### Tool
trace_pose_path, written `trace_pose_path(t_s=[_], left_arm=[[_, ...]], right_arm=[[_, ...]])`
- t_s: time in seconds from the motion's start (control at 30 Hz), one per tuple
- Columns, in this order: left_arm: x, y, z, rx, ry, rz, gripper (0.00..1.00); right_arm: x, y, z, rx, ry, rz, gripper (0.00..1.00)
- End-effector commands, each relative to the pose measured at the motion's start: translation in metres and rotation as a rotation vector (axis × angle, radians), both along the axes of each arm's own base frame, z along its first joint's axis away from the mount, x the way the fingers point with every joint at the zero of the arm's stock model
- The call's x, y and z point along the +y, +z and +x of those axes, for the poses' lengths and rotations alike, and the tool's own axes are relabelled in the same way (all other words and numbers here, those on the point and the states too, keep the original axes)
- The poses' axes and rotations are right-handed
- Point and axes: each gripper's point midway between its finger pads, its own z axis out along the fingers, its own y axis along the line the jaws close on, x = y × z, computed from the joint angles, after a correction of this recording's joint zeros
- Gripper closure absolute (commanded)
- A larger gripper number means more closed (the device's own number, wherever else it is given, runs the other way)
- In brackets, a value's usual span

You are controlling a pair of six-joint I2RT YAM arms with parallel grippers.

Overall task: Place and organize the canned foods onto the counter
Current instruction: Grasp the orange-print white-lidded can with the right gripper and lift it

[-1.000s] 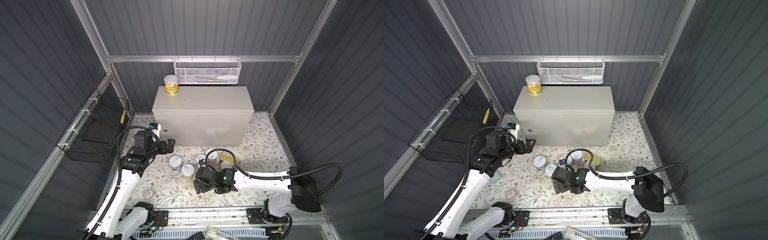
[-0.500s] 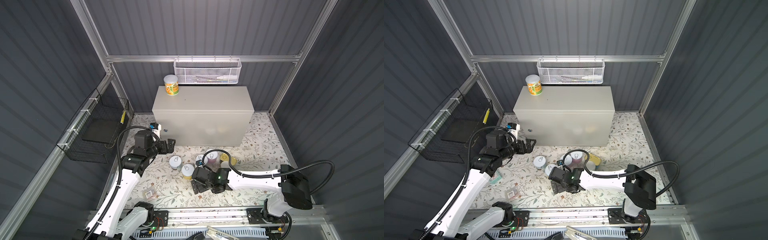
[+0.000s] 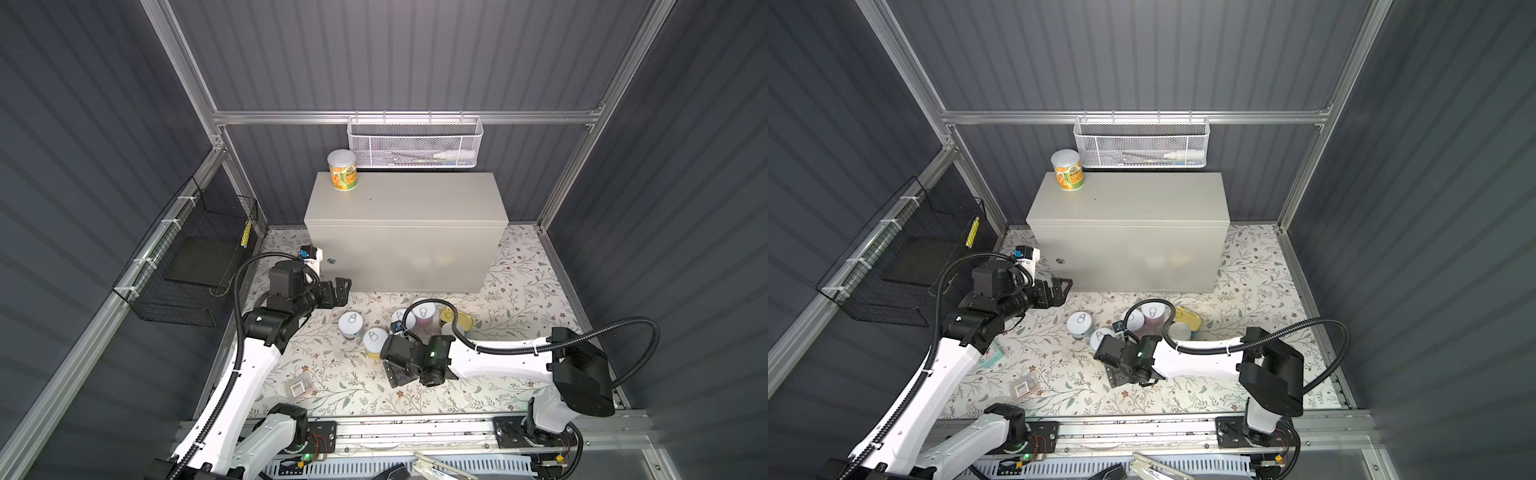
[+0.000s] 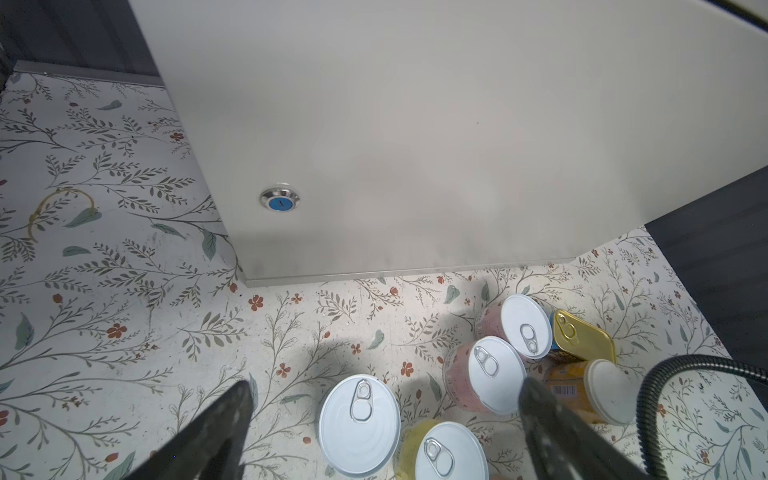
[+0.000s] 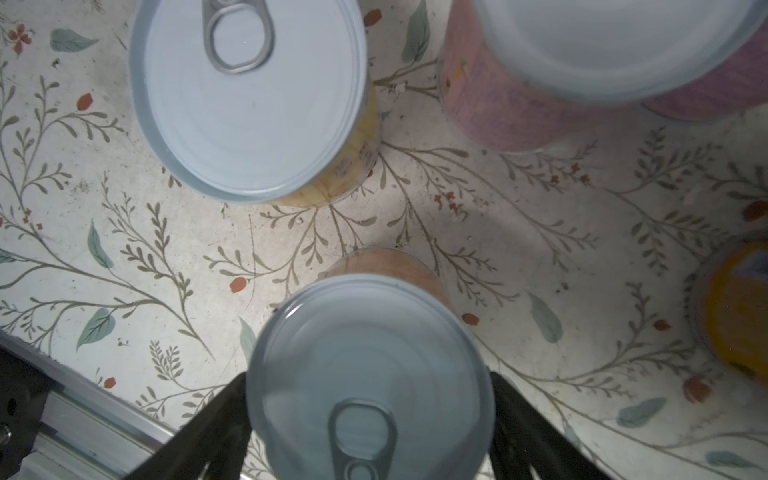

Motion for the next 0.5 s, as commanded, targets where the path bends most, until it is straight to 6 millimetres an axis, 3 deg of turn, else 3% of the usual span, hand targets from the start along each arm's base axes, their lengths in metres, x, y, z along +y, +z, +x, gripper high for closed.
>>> trace_pose_path(t_s=[0.0,0.23,0.47], left_arm=[[-0.005,-0.0021,-0.0018,0.011,-0.018,-0.017,0.0],[-0.0042,-0.0033,-0.0011,0.013,-0.013,-0.012,0.0],[-0.0055,-0.0043,-0.0008,0.017,-0.019,-0.014,0.0]], right_arm=[[-0.0078,-0.0057,0.0067,-0.013,-0.008,-0.058,0.16],[-0.007,-0.0126,0.0073,0.016,-0.02,-0.014,0.2],[-0.0078,-0.0042,0.012,0.023,-0.021,0.049,0.28]])
